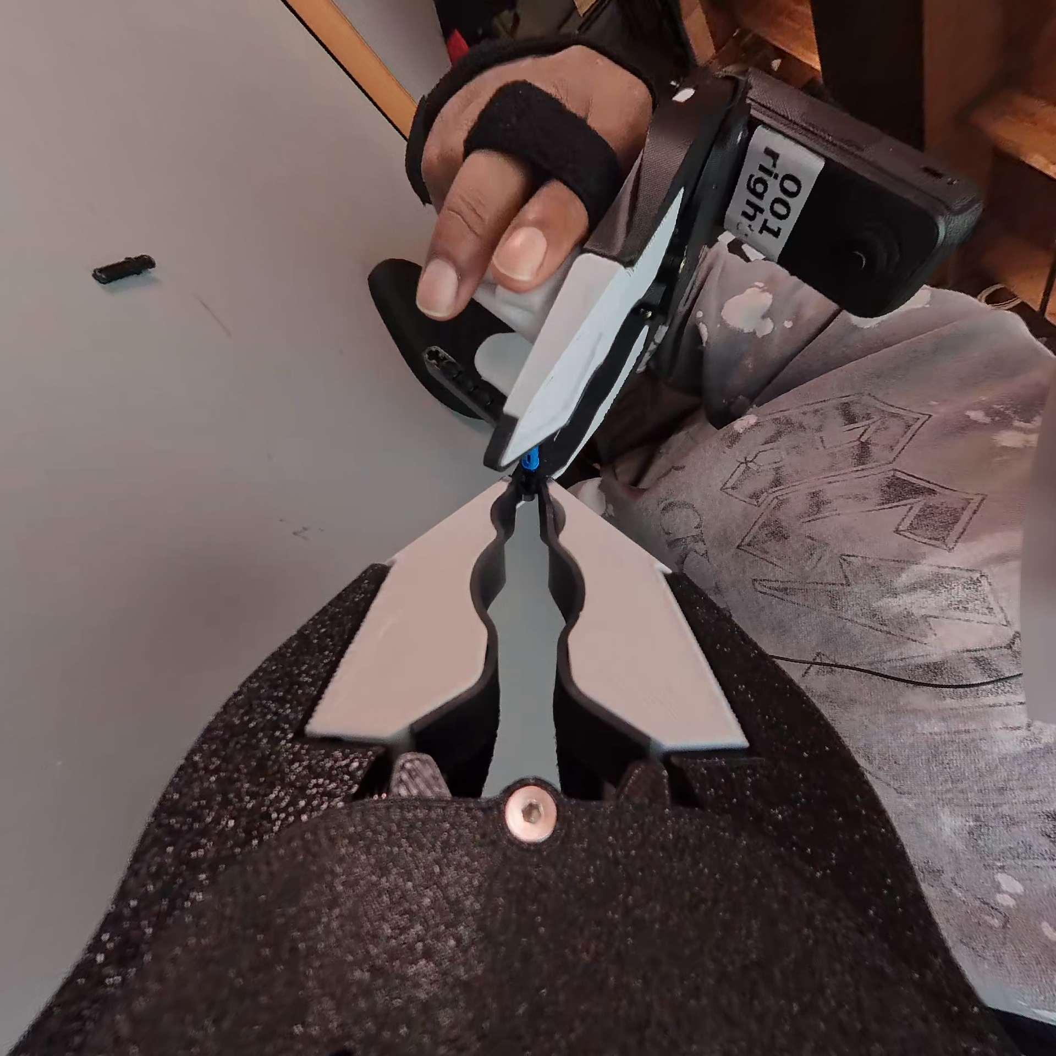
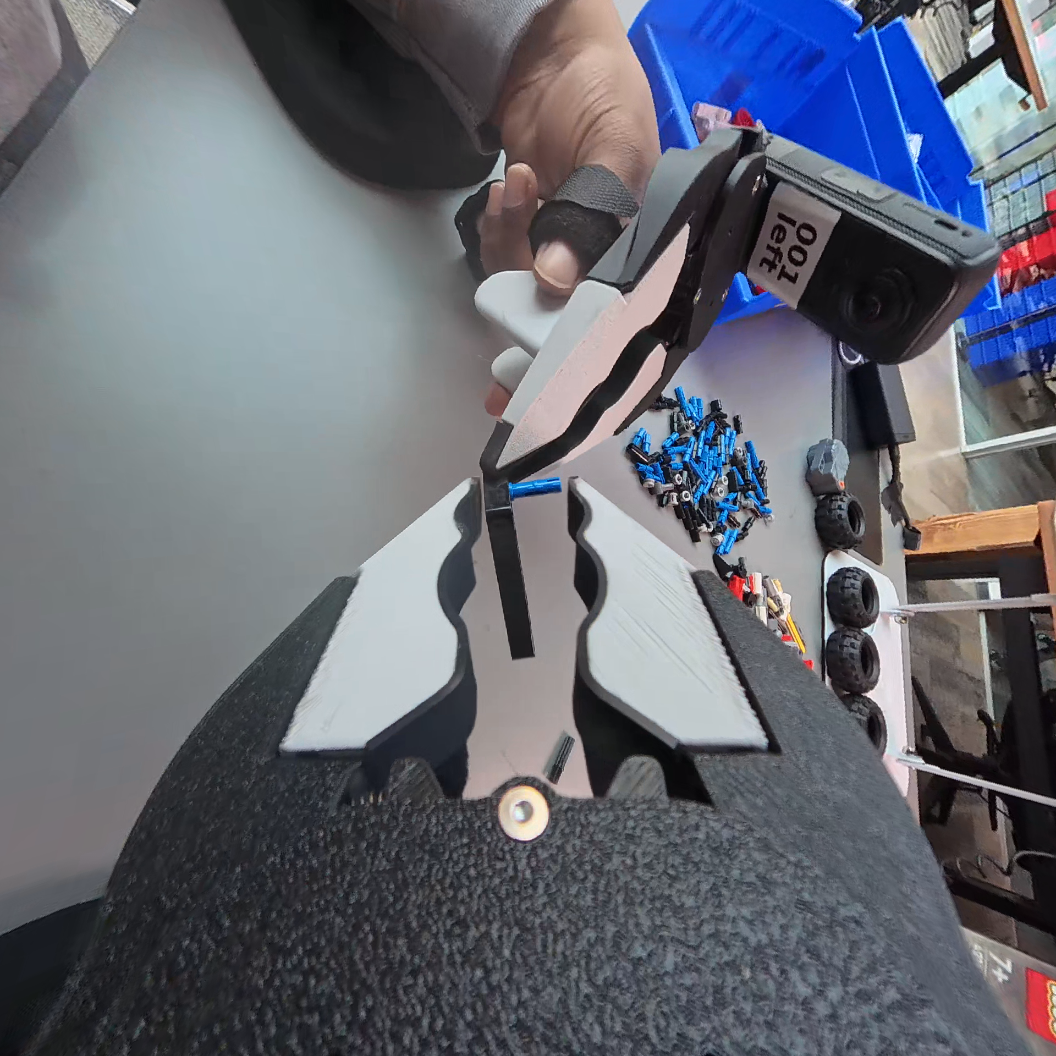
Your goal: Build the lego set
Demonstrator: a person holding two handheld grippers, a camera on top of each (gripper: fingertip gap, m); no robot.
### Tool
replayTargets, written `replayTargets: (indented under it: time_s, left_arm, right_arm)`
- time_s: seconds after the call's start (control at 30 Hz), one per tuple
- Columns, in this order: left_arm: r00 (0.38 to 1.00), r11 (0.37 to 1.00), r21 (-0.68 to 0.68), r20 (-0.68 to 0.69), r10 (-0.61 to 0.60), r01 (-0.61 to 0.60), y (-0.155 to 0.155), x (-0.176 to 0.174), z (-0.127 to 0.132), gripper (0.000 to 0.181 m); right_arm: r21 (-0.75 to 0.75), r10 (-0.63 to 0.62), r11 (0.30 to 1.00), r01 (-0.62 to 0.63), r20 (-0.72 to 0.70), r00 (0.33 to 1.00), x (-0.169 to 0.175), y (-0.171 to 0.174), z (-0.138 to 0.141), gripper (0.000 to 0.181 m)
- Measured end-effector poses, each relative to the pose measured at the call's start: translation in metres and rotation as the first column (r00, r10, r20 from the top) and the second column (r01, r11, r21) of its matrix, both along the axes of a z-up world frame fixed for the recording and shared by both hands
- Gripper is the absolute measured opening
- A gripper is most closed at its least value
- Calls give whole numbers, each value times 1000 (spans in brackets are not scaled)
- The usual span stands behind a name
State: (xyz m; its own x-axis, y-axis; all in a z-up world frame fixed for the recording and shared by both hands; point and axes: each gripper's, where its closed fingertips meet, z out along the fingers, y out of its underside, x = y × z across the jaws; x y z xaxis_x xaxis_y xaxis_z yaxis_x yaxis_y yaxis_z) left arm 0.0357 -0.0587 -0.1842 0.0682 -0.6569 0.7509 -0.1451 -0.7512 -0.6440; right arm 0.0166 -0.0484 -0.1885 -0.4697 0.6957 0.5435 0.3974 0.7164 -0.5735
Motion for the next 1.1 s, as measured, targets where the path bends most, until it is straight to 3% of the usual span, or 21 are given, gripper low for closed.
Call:
replayTargets:
  time_s: [0.13, 0.33, 0.43, 0.47, 0.53, 0.6, 0.67, 0.8, 0.9, 0.97, 1.1]
  left_arm:
    - [1000, 1000, -18, 1, -14, 14, -2, -1, -1, 6]
    - [1000, 1000, -3, -12, 15, -15, 3, -2, -2, 6]
    - [992, 984, 164, -87, 87, -72, 13, -8, -3, 6]
    - [983, 963, 258, -134, 122, -85, 17, -10, -5, 6]
    - [951, 882, 467, -234, 202, -72, 25, -16, -11, 6]
    - [922, 781, 625, -303, 242, 0, 25, -18, -18, 7]
    - [905, 722, 689, -345, 249, 64, 23, -16, -25, 7]
    - [896, 700, 687, -416, 156, 197, 7, -6, -46, 6]
    - [892, 681, 684, -440, 102, 260, -5, 3, -52, 7]
    - [888, 673, 689, -448, 104, 269, -6, 4, -54, 7]
    - [859, 663, 719, -458, 227, 209, 16, -9, -55, 9]
  right_arm:
    - [26, 13, 1000, -14, 10, 1000, -1, -3, -1, 25]
    - [-61, -57, 996, 58, 17, 998, -2, 0, -3, 24]
    - [-75, -127, 990, 122, -58, 990, -6, 10, -3, 25]
    - [-115, -142, 984, 134, -65, 988, -5, 11, -3, 27]
    - [-215, -159, 965, 149, -33, 987, 1, 13, -4, 58]
    - [-281, -163, 947, 155, -8, 987, 12, 20, -5, 61]
    - [-289, -205, 933, 213, 58, 977, 25, 38, -17, 60]
    - [-363, -232, 886, 289, 193, 953, 44, 55, -48, 61]
    - [-417, -137, 882, 219, 218, 966, 43, 30, -59, 50]
    - [-414, -80, 894, 172, 230, 970, 42, 16, -64, 20]
    - [-299, -128, 936, 185, 199, 972, 39, 25, -69, 10]
